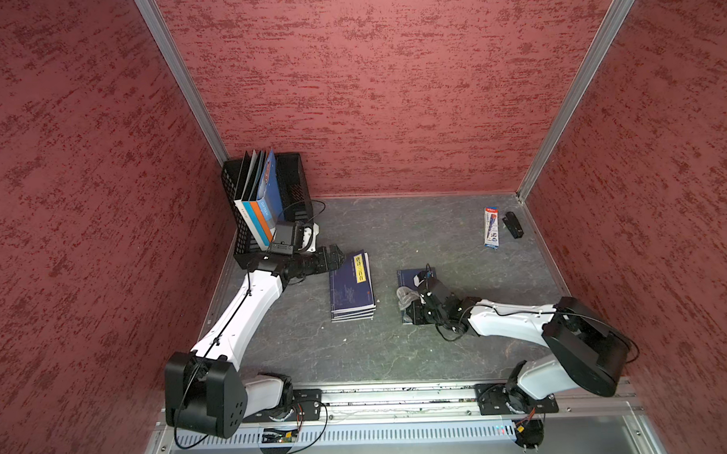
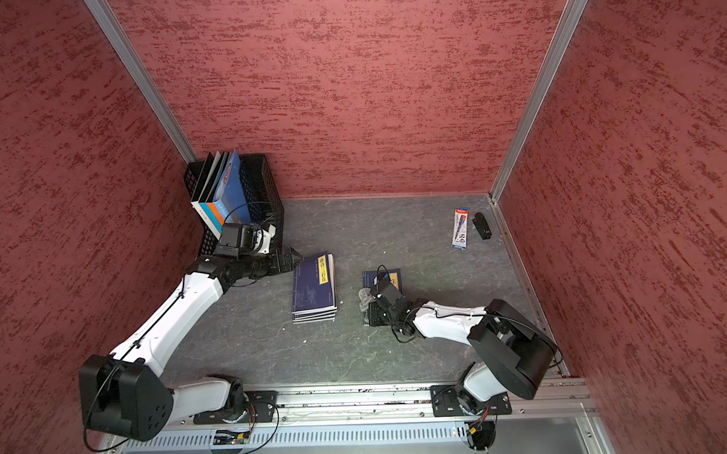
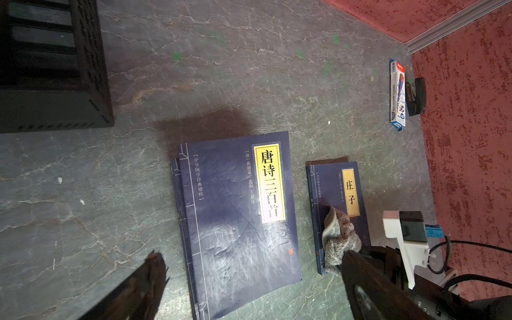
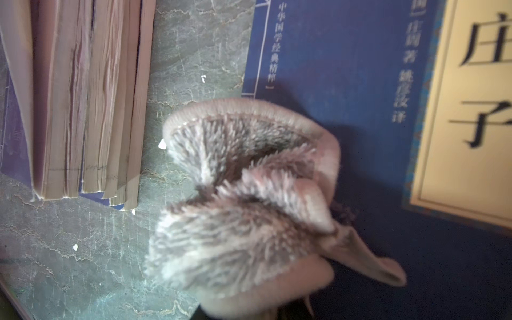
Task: Wipe the cover of the book
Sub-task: Wipe the dirt from the cover of the book.
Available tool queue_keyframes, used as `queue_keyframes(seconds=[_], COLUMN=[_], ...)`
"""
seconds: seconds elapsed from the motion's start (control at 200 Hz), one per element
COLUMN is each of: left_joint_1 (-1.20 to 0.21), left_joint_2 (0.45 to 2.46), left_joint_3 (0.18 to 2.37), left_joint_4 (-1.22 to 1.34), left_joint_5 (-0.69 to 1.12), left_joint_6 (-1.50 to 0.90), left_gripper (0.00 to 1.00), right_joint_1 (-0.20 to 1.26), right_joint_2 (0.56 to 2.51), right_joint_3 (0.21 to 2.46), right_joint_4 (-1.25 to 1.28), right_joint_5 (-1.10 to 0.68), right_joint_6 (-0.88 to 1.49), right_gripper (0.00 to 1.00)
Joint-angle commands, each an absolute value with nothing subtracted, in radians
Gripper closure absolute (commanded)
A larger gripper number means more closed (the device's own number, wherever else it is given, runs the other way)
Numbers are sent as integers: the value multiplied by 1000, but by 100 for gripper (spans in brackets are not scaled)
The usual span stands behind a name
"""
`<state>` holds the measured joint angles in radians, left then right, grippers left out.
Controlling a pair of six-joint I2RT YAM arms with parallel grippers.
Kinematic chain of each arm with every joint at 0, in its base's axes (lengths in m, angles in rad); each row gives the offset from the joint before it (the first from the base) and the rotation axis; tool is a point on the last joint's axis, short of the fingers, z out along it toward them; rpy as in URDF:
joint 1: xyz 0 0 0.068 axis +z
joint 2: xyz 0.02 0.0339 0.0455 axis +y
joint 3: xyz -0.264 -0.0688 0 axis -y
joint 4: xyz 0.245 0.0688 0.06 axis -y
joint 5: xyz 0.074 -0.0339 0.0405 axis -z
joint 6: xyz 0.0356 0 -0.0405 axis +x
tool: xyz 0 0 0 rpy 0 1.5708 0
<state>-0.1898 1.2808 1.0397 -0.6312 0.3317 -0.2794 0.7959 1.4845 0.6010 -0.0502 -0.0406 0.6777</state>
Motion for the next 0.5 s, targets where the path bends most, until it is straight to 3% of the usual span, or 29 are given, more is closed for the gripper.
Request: queue_keyframes(seconds=[0.0,0.496], left_joint_1=[-179,-176], left_joint_2=[1275,1260], left_joint_3=[1051,1054], left_joint_4=[-644,-667], left_joint_5=[316,301], left_joint_6=[-268,-269], left_gripper=[0,0], right_joint_1=[808,811], right_joint_2=[1513,1535], right_joint_3=[544,575], right_joint_4=[-242,-235], right_joint_5=[-97,-92], right_joint_6=[694,666], right_gripper=[79,79])
